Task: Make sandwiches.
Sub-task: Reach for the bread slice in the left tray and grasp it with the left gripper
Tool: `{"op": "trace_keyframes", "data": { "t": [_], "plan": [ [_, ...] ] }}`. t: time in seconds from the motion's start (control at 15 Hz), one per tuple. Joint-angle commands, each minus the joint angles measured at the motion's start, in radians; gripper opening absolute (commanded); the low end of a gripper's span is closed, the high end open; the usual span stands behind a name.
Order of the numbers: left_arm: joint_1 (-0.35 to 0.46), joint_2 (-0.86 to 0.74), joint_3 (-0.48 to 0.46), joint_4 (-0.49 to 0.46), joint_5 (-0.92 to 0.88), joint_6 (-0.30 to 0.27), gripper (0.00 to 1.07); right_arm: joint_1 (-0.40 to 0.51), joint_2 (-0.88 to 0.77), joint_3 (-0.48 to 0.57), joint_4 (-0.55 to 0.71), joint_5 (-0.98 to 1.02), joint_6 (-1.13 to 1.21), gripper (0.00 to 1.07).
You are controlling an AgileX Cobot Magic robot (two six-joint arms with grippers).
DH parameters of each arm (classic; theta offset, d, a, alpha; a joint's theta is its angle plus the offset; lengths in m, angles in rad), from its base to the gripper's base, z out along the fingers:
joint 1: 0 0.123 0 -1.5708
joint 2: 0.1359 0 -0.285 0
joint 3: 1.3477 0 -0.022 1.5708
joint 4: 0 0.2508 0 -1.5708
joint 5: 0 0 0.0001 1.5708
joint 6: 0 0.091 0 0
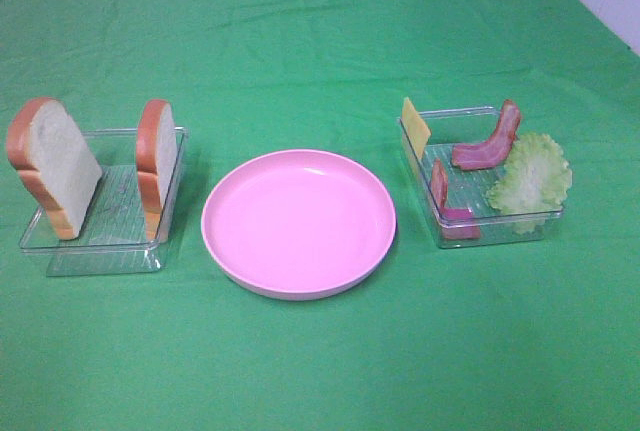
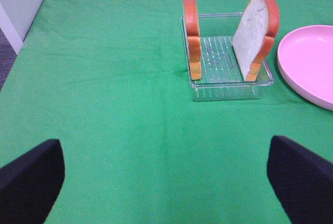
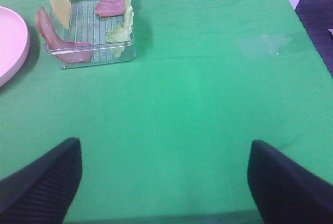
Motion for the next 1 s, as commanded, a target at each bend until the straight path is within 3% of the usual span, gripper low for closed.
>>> {"op": "trace_keyframes", "data": {
  "t": [0.07,0.8,0.93,1.0],
  "plan": [
    [0.002,-0.003,0.001,-0.006,-0.004,0.003,1.01,-0.002,-0.034,0.003,0.002,-0.005,-0.006,0.84],
    [0.002,0.0,-0.001,-0.006,-0.007,0.002,1.01,-0.002,-0.034,0.003,0.002,-0.005,-0.006,0.84],
    [0.002,0.057,-0.042,-0.006,-0.063,-0.01,1.01,-0.002,-0.034,0.003,0.002,-0.005,-0.006,0.84],
    [0.002,0.174,-0.078,0.017,-0.13,-0.021,1.01,-0.002,-0.034,0.003,0.002,-0.005,-0.006,0.84]
  ]
}}
